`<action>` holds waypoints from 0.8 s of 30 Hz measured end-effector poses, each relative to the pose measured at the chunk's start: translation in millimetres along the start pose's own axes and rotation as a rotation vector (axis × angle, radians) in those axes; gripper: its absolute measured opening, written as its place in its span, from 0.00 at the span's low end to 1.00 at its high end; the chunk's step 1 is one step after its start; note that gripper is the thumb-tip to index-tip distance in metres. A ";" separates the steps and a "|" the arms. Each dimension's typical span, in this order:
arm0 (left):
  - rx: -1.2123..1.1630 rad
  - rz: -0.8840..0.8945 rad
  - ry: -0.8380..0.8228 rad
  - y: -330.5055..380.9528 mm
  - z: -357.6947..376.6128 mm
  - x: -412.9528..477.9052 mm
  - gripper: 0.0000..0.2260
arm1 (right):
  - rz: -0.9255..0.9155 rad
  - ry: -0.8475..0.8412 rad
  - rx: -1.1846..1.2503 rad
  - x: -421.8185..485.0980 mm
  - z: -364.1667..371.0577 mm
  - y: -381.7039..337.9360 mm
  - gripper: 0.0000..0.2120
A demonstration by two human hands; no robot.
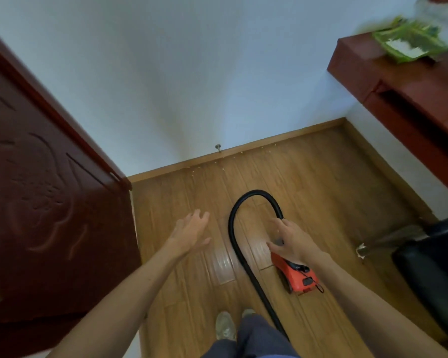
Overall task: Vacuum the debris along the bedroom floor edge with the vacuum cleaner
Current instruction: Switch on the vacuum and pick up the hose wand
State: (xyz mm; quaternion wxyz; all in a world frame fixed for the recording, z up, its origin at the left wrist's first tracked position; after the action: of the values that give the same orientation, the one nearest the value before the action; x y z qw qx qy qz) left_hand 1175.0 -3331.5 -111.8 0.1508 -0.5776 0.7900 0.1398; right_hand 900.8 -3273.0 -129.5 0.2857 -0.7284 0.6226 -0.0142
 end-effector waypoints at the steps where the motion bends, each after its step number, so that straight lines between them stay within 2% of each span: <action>1: 0.005 0.020 -0.004 2.7 -3.4 9.3 0.27 | 0.010 0.007 0.002 2.1 -1.1 3.1 0.34; 6: 0.045 0.095 -0.027 27.3 -20.7 59.4 0.28 | 0.065 0.054 0.035 16.1 -13.7 28.5 0.33; 12: 0.097 0.157 -0.044 62.6 -43.9 101.4 0.25 | 0.135 0.084 0.086 25.5 -26.6 60.9 0.26; 18: 0.161 0.274 -0.081 92.7 -59.8 140.8 0.22 | 0.243 0.137 0.197 24.8 -25.4 86.0 0.30; 24: 0.198 0.442 -0.114 117.9 -62.0 185.6 0.24 | 0.402 0.164 0.261 19.1 -19.8 103.3 0.34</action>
State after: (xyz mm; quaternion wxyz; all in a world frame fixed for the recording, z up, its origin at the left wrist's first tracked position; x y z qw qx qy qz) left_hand 1004.4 -3482.9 -123.7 0.2165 -0.3644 0.8972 0.1238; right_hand 804.8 -3304.7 -164.1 0.3230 -0.5431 0.7691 -0.0965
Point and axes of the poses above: each hand's wrist, its own x-axis towards the middle knuckle, its own z-axis out of the palm, y = z × x, the point moved 3 cm from there along x, towards the middle knuckle, and after that the axes turned 6 degrees about -z, right-handed, at the moved point
